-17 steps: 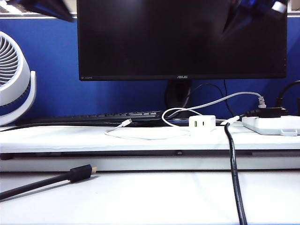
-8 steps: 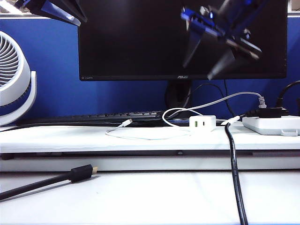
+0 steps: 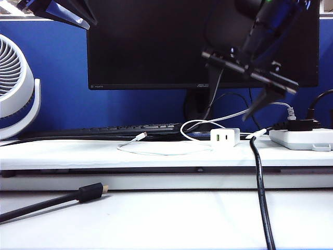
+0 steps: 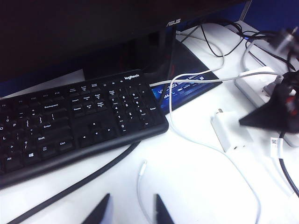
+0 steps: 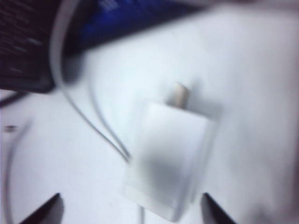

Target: Pick up the Type-C charging cable and the charging base, insert one end of the Type-C charger into the corresponding slot on the base, and finally place the plugged-in charger back on the table.

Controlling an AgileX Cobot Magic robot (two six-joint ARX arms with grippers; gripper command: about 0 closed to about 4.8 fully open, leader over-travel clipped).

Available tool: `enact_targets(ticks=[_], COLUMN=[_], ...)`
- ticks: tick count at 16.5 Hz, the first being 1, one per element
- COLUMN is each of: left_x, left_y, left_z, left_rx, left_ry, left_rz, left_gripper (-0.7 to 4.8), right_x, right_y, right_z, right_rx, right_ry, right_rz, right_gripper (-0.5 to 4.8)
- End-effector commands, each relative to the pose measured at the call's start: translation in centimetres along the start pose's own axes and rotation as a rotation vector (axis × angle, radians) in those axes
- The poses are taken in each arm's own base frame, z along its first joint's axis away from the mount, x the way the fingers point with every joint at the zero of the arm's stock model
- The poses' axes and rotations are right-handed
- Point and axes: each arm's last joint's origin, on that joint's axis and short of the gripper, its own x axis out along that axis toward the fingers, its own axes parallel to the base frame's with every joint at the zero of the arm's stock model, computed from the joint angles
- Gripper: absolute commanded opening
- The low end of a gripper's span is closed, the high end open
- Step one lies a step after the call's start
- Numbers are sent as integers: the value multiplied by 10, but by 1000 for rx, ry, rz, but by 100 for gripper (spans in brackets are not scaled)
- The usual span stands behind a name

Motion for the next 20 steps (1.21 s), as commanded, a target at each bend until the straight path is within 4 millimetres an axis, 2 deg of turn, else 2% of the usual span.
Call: enact_targets(ticks=[1,4,6,10,15,20], left_x=[-2,-2,-2,-2,-2,-2], left_y=[-1,-2,-2,-2,-3,-3], left_z=[3,3,3,4,4,3], left_rx=[10,10,10,15,12,6], left_ry=[-16,-20,-21,-31,-33,-24], left_rz=[-20,-44,-47,-46,-87,-92], left_gripper=[122,122,122,122,122,122], right_x=[-3,-18,-16,8,31,35], right_y=[5,24,31,22,23,24], right_z=[6,30,39,30,24,27], right_rx=[20,9,-9,7,17,35], right_ry=[-6,-75,8,125,163,132], right_rz=[-29,-33,-97,-167,-193,-202], right_gripper=[375,376,374,374,374,374])
